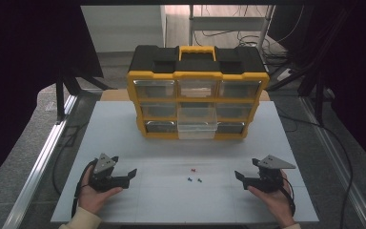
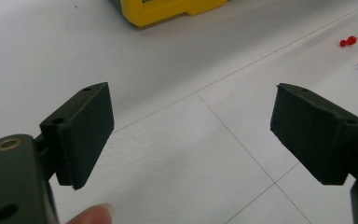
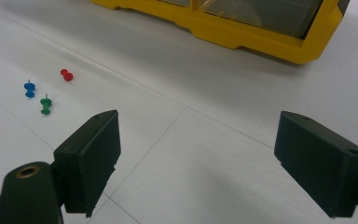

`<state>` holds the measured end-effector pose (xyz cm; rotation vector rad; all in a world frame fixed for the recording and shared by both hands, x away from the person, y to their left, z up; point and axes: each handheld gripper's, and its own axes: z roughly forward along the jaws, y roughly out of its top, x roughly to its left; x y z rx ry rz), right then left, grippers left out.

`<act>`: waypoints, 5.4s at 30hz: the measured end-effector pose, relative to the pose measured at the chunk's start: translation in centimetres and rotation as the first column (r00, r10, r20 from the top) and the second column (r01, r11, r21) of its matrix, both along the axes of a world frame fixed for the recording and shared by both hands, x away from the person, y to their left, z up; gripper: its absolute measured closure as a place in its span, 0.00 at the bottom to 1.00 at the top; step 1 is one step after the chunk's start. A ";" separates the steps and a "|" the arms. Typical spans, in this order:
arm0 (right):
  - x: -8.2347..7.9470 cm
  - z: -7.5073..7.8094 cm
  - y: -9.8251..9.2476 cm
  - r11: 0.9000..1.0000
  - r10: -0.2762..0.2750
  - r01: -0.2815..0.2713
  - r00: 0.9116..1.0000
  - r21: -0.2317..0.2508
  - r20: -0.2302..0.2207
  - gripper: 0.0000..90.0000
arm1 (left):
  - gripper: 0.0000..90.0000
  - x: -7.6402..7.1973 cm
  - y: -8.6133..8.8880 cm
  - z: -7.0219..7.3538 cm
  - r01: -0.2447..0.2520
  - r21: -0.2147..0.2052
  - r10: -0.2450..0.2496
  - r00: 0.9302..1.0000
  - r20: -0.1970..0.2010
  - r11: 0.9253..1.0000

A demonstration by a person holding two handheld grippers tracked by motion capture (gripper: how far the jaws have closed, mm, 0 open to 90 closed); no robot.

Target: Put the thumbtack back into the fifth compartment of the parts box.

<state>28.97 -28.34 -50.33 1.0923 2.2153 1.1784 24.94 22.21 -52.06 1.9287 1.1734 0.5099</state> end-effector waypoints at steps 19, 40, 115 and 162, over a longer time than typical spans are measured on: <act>0.4 0.3 0.2 1.000 0.014 -0.014 1.000 0.016 -0.018 0.20 | 0.11 0.1 -0.2 0.2 0.000 -0.012 0.000 1.000 0.015 1.000; 1.1 1.3 2.9 0.996 0.086 -0.086 0.996 0.007 -0.022 0.23 | 0.11 0.7 -0.4 0.1 0.031 -0.022 -0.031 1.000 0.001 0.999; 4.6 -1.6 16.5 0.902 0.311 -0.369 0.915 -0.224 -0.256 0.91 | 0.14 0.9 -1.0 -0.4 0.080 0.008 -0.080 0.996 -0.024 0.997; 2.5 6.3 12.2 0.941 0.330 -0.325 0.943 0.092 -0.043 0.93 | 0.14 0.9 -0.9 -0.3 0.069 0.000 -0.069 0.997 -0.021 0.998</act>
